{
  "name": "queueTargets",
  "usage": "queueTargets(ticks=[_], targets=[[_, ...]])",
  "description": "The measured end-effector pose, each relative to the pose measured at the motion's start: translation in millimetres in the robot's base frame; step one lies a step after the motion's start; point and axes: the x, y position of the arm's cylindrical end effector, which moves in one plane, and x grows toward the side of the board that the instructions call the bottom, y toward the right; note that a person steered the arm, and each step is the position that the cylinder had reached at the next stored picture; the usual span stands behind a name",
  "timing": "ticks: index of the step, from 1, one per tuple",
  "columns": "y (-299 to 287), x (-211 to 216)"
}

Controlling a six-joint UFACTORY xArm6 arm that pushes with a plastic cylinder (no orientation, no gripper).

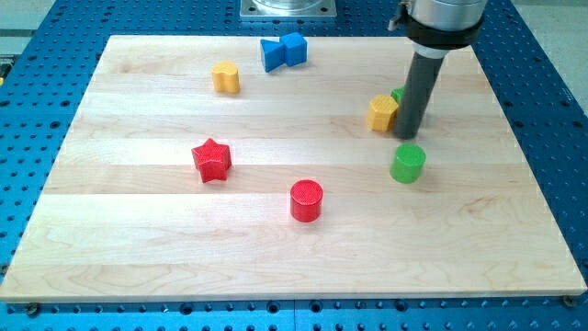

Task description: Slide the yellow hexagon left beside the green star

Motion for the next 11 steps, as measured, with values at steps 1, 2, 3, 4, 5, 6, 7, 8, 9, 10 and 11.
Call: queueTargets(ticks=[1,2,3,4,5,6,7,8,9,10,11], targets=[[45,-13],[47,-14],[47,-14],[-16,-2],[-42,-2],[-95,-2],[-168,21],[-255,31],[-318,22],[-337,63],[-240,48]])
